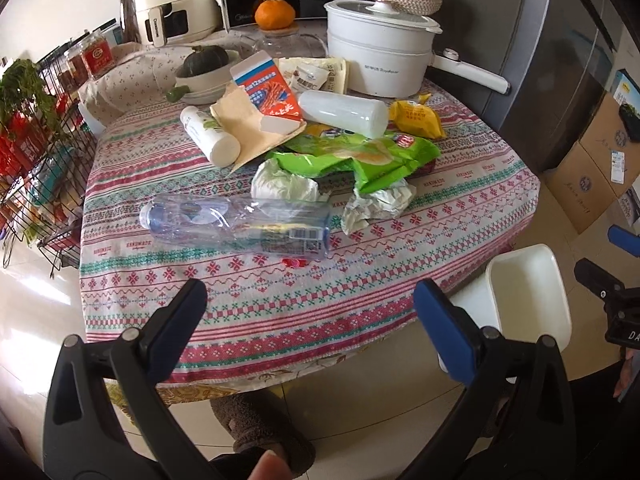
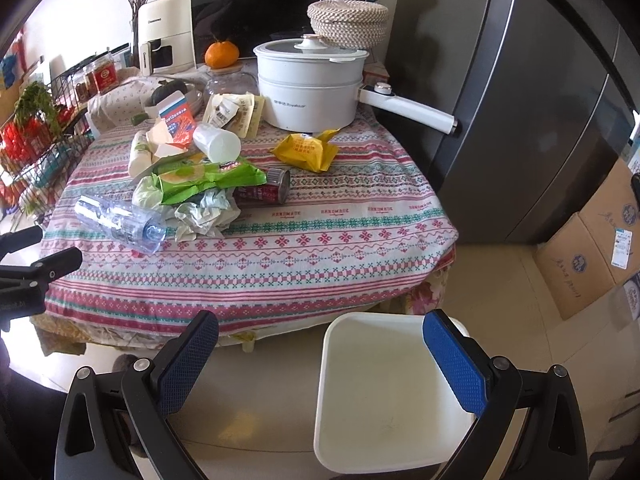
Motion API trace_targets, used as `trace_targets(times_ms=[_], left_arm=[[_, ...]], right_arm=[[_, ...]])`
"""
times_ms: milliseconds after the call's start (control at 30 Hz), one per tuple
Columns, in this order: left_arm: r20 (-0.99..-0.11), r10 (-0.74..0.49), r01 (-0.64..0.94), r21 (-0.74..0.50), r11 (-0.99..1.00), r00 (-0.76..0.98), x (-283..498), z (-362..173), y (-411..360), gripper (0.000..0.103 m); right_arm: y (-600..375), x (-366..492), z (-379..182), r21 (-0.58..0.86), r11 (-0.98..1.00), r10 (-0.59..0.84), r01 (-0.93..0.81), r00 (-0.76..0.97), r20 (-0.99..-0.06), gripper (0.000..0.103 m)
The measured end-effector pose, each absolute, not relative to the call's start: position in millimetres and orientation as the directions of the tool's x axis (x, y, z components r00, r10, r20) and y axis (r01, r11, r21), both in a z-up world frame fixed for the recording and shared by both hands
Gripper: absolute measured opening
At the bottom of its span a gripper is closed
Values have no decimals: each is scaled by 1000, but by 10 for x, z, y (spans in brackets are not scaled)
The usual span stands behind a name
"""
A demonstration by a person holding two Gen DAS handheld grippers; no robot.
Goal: Collect trash
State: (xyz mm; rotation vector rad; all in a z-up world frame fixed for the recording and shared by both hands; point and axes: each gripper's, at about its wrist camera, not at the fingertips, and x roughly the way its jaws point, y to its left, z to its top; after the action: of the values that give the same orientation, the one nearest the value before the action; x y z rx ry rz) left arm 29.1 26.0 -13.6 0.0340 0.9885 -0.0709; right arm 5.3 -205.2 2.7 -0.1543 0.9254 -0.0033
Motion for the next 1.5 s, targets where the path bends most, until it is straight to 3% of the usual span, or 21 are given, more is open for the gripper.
trace_targets(times_ms=[233, 400, 800, 1100, 1267, 1500], left_arm=[[-867, -78, 11, -83, 996, 493, 725, -333, 633, 102], [-896, -213, -187, -304, 934, 391, 1031, -736, 992, 86], [-926, -104, -478, -281, 833, 362, 1405, -1071, 1110, 87], [-931, -151, -511, -312, 801, 333, 1566, -1227, 1100, 85], [-925, -149, -399, -291, 870, 350, 1628, -1073, 1085, 64], [-933, -122, -258, -217, 942, 338, 1563, -980, 1175, 64]], right_arm=[[-1866, 499, 56, -123, 984, -33, -127, 554, -832, 103], [-1800, 747, -93, -102, 985, -9, -142, 542, -840, 103], [-1681, 1212, -260, 9, 987, 87, -158, 489, -868, 103], [-1706, 1563, -261, 175, 976, 216, -128, 495, -841, 100], [-1539, 1868, -110, 184, 954, 281, -235, 500, -819, 96], [-1036, 2585, -191, 166, 906, 322, -388, 380, -867, 92]])
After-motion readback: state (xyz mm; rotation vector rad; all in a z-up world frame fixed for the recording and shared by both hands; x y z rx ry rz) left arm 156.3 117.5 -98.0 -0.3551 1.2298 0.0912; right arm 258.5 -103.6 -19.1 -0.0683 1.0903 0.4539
